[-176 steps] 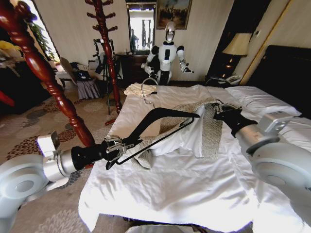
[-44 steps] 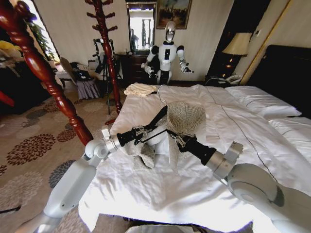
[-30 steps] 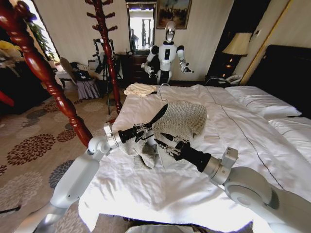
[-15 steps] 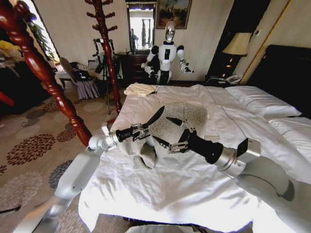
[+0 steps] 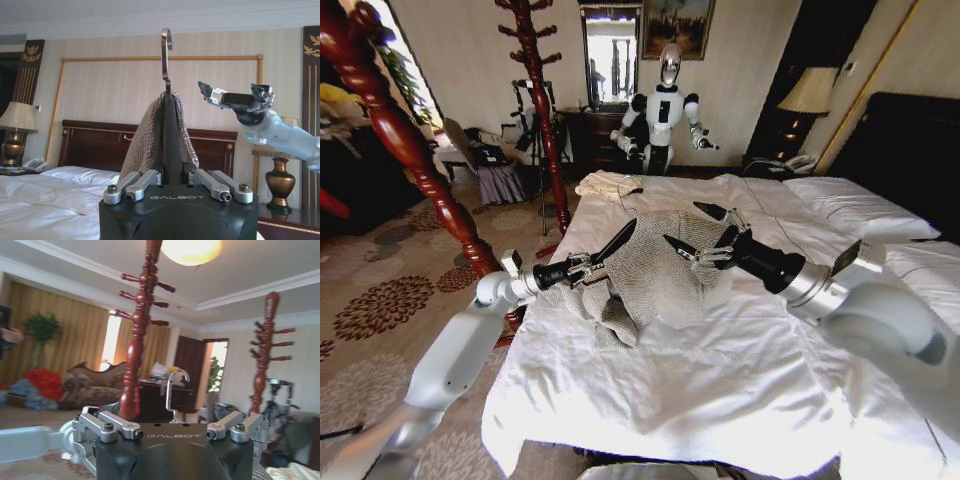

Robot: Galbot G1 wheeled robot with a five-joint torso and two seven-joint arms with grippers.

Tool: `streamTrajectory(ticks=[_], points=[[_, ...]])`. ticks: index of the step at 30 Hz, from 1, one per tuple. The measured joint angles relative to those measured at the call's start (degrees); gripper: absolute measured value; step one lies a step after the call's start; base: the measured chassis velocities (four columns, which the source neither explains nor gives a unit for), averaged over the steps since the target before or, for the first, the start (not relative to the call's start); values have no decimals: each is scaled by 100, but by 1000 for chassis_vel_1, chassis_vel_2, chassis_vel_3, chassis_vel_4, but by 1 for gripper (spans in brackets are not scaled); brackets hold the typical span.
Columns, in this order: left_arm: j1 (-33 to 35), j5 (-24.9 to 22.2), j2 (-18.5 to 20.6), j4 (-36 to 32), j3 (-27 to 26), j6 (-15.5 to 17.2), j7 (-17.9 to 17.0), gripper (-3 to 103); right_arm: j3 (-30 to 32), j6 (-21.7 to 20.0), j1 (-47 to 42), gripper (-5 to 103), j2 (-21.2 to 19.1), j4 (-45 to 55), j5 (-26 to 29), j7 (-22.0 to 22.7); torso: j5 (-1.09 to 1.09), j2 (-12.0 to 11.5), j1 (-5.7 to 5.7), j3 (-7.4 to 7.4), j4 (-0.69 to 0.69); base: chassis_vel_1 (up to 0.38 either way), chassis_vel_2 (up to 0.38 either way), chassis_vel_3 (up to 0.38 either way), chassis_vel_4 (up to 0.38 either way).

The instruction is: Pick up the clothes from the bed and hang them on the clothes hanger.

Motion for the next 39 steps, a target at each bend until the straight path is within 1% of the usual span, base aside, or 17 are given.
streamTrajectory(ticks=[4, 5, 6, 8, 14, 16, 18, 20, 21, 23, 27, 29, 31, 32, 34, 37, 39], points=[[52, 46, -35, -38, -29, -16, 136, 18, -213, 121, 334, 100, -211, -885, -60, -1466, 1, 0, 0, 0, 0, 0, 0, 0, 0], [52, 46, -35, -38, -29, -16, 136, 18, -213, 121, 334, 100, -211, -885, -60, -1466, 1, 0, 0, 0, 0, 0, 0, 0, 0], [63, 69, -50, -39, -33, -29, 194, 18, -239, 123, 396, 100, -240, -1116, -149, -1749, 2, 0, 0, 0, -1, 0, 0, 0, 0], [79, 112, -62, -39, -34, -48, 316, 18, -248, 122, 457, 100, -285, -1381, -312, -1937, 2, 0, 0, 0, -2, 0, 0, 0, 0], [102, 154, -52, -37, -3, -60, 527, 18, -224, -37, 546, 100, -357, -1662, -612, -1855, 1, 0, 0, 0, 0, 0, 0, 0, 0], [102, 172, -46, -56, 29, -61, 568, 18, -212, -97, 581, 100, -378, -1738, -777, -1944, 1, 0, 0, 0, 0, 0, 0, 0, 0], [97, 214, -27, -107, 87, -63, 621, 18, -202, -217, 653, 100, -397, -1880, -960, -2418, 1, 0, -1, 0, -1, 0, 0, 0, 0], [92, 239, 5, -179, 134, -68, 650, 18, -202, -399, 706, 100, -401, -1998, -958, -2901, 1, 0, -1, 0, -1, 0, 0, 0, 0], [92, 239, 5, -179, 134, -68, 650, 18, -202, -399, 706, 100, -401, -1998, -958, -2901, 1, 0, -1, 0, -1, 0, 0, 0, 0], [87, 242, 31, -243, 162, -69, 657, 18, -216, -519, 706, 100, -399, -2067, -793, -3198, 1, 0, 0, 0, -1, 0, 0, 0, 0], [83, 239, 45, -277, 177, -69, 657, 18, -229, -491, 658, 100, -380, -2047, -769, -3103, 1, 0, -1, 0, -1, 0, 0, 0, 0], [88, 233, 52, -296, 181, -69, 652, 18, -240, -352, 582, 100, -376, -1917, -861, -2645, 1, 0, 0, 0, -1, 0, 0, 0, 0], [100, 205, 49, -303, 181, -64, 619, 18, -246, -142, 476, 100, -373, -1640, -1096, -1892, 0, 0, 0, 0, 0, 0, 0, 0, 0], [100, 205, 49, -303, 181, -64, 619, 18, -246, -142, 476, 100, -373, -1640, -1096, -1892, 0, 0, 0, 0, 0, 0, 0, 0, 0], [97, 179, 47, -302, 181, -54, 596, 18, -242, -69, 396, 100, -373, -1401, -1211, -1541, -1, 0, 0, 0, 0, 0, 0, 0, 0], [79, 168, 53, -294, 194, -50, 590, 18, -227, -39, 367, 100, -381, -1284, -1265, -1498, 0, 1, -1, 0, 0, 0, 0, 0, 0], [35, 156, 61, -268, 237, -47, 577, 18, -219, -13, 368, 100, -402, -1233, -1268, -1696, 0, 1, -1, 0, -1, 0, 0, 0, 0]])
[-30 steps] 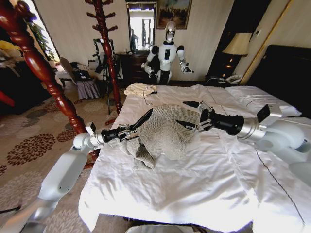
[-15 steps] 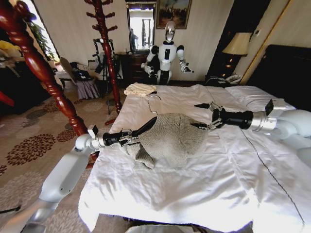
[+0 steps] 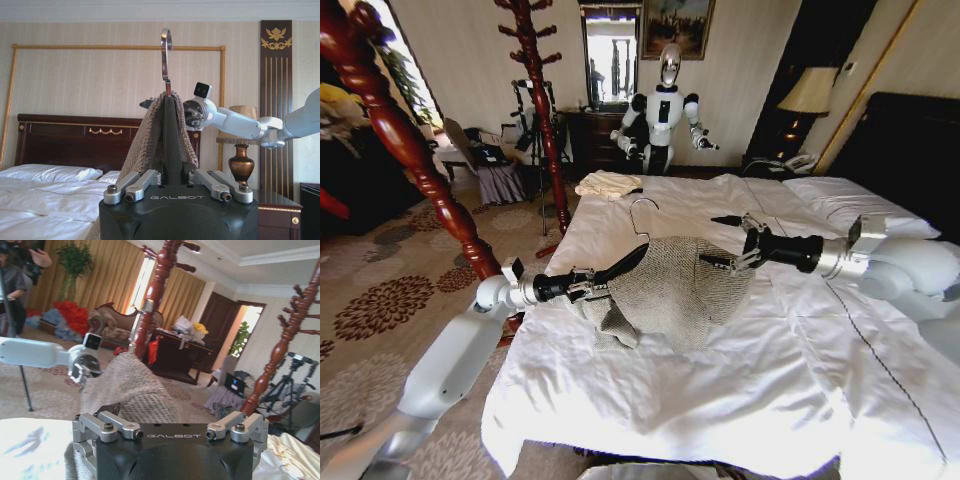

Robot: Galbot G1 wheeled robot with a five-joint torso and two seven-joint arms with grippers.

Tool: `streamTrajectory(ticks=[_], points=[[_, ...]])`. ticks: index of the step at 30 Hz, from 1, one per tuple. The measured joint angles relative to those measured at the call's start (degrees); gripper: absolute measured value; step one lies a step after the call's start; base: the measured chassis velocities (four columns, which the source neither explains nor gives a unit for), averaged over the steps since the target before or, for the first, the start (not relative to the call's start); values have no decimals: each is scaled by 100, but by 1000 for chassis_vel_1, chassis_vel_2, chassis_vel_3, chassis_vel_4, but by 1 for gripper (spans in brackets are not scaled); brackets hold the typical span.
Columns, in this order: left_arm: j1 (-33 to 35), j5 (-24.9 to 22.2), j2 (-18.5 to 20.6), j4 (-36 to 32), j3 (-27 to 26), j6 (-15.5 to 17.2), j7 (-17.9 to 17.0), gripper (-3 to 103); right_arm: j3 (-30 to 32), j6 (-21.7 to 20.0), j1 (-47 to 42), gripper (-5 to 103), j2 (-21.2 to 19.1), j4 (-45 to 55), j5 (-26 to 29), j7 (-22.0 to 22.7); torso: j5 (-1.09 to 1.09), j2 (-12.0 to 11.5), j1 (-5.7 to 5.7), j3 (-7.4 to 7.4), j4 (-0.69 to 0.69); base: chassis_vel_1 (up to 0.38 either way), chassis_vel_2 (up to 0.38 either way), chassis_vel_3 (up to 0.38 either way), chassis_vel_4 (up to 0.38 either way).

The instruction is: Pick up the clothes from the bed and hang them on the clothes hanger.

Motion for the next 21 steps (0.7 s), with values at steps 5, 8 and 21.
streamTrajectory(ticks=[5, 8, 21], points=[[-32, -33, -41, 32, 24, 8, -47, 18, 21, 60, -1, 100, 5, 179, -82, 147, 0, 0, 0, 0, 0, 0, 0, 0, 0], [-32, -49, -54, 47, 25, 12, -57, 18, 57, 60, -95, 100, 22, 374, -405, 781, 0, 0, 0, 0, 0, 0, 0, 0, 0], [-48, -161, -68, 61, -4, 47, -161, 18, 122, -535, -498, 100, 140, 1533, -2358, 3297, 0, 0, 0, 0, 0, 0, 0, 0, 0]])
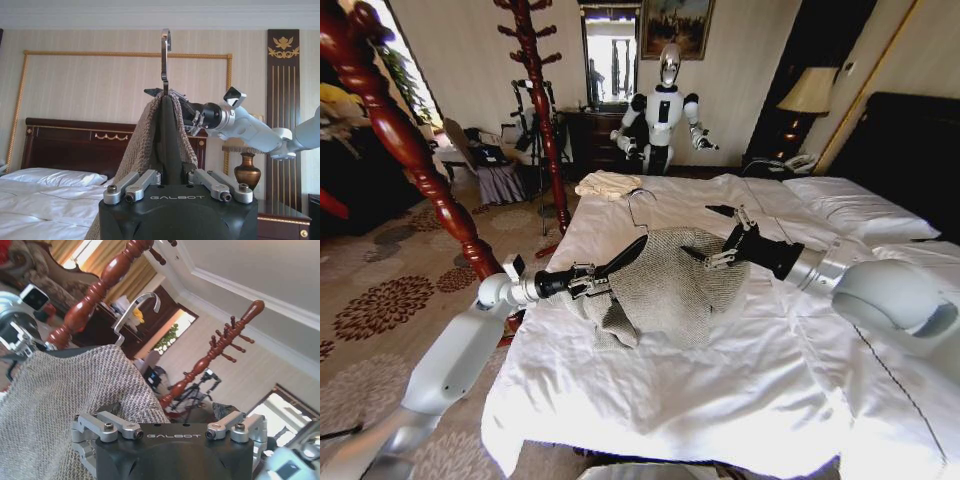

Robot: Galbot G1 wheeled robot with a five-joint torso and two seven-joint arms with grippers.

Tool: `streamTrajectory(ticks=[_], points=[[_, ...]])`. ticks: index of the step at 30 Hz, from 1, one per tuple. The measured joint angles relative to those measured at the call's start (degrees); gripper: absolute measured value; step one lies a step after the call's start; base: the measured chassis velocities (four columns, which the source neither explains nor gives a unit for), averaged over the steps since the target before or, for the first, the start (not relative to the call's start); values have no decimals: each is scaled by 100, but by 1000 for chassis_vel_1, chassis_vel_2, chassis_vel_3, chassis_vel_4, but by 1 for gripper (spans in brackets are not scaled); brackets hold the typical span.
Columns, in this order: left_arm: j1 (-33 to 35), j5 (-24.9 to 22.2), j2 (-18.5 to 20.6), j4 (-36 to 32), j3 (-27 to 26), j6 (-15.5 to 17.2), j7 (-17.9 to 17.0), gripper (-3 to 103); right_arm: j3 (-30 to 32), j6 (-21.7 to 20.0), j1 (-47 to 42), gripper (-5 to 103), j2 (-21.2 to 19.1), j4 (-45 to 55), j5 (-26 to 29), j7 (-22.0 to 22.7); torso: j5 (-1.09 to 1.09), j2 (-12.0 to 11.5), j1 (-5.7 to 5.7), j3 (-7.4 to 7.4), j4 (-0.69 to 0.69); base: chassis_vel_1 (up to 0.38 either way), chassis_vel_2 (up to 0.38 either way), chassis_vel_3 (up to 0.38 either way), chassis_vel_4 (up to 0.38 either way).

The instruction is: Pick up the clothes from the bed and hang them on the clothes hanger.

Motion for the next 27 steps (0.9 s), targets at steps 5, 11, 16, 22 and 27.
streamTrajectory(ticks=[5, 11, 16, 22, 27], points=[[-4, -6, -10, 9, -28, 11, -11, 18, 19, -313, -100, 100, 40, 177, -460, 422, 0, 0, 0, 0, 0, 0, 0, 0, 0], [-7, -41, -2, 32, -106, 16, -22, 18, 28, -839, -178, 100, 67, 491, -562, 916, 0, 0, 0, 0, 0, 0, 0, 0, 0], [-25, -70, 13, 55, -144, 20, -19, 18, 19, -1251, -223, 100, 69, 806, -527, 1126, 0, 0, 0, 0, 0, 0, 0, 0, 0], [-47, -84, 14, 107, -157, 26, -22, 18, -3, -1496, -289, 100, 98, 1080, -439, 1266, 0, 0, 0, 0, 0, 0, 0, 0, 0], [-51, -83, -25, 128, -157, 28, -23, 18, 0, -1742, -289, 100, 101, 1146, -412, 1338, 0, 0, 0, 0, 0, 0, 0, 0, 0]])
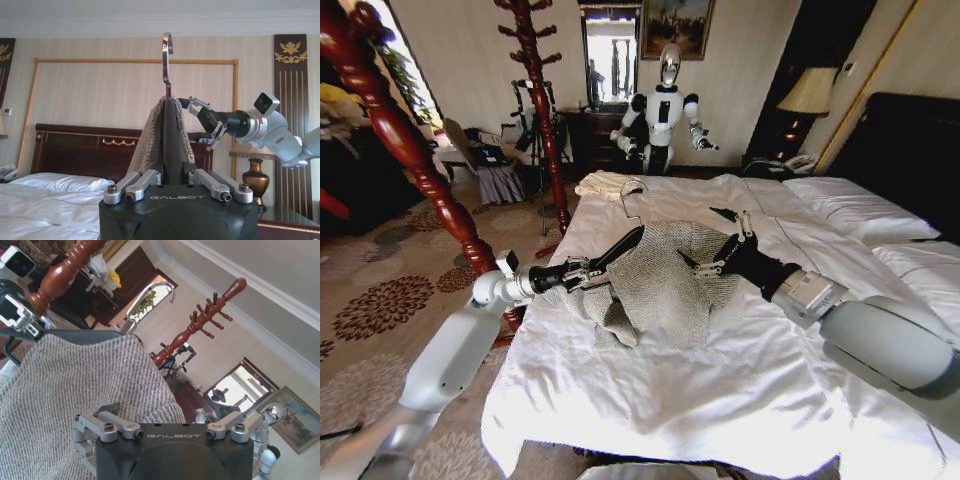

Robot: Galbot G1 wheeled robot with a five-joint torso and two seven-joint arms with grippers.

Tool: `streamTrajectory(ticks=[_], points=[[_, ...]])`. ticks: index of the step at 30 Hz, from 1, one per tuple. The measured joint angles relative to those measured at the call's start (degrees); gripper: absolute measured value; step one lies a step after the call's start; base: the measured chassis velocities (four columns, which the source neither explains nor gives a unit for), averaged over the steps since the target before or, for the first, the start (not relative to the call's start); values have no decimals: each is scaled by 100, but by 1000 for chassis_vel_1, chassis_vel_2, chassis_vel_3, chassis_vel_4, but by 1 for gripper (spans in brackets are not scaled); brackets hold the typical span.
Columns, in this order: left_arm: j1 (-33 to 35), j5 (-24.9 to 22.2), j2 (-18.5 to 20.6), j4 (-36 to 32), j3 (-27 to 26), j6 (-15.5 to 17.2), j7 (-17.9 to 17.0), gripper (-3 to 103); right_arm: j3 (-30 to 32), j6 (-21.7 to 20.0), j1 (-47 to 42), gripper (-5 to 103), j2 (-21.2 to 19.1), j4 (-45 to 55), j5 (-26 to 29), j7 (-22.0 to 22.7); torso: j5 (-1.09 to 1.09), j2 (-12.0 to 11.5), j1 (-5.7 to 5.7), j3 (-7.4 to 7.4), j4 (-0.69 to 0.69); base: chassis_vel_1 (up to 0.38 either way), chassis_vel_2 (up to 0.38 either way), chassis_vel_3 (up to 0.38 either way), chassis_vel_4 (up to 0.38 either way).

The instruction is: Pick up the clothes from the bed and hang them on the clothes hanger.

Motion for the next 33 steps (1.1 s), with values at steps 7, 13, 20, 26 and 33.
streamTrajectory(ticks=[7, 13, 20, 26, 33], points=[[-5, -8, -1, -36, 9, 1, -4, 18, -75, -622, -38, 100, 71, -6, 41, 583, 1, -1, 0, 0, 0, 0, 0, 0, 0], [-2, -42, -15, -96, 21, 4, -16, 18, -101, -605, -50, 100, 112, -13, -120, 576, 0, -1, 0, 0, 0, 0, 0, 0, 0], [-16, -51, -47, -67, 41, 5, -22, 18, -108, -532, -80, 100, 124, -19, -182, 483, 0, -1, 0, 0, 0, 0, 0, 0, 0], [-15, -125, -47, -163, 60, 10, -62, 18, -165, -373, -92, 100, 183, -55, -584, 323, 0, -1, 0, 0, 0, 0, 0, 0, 0], [10, -231, -29, -276, 85, 21, -135, 18, -182, -146, -89, 83, 249, -133, -998, 148, 0, -1, 0, 0, 0, 0, 0, 0, 0]])
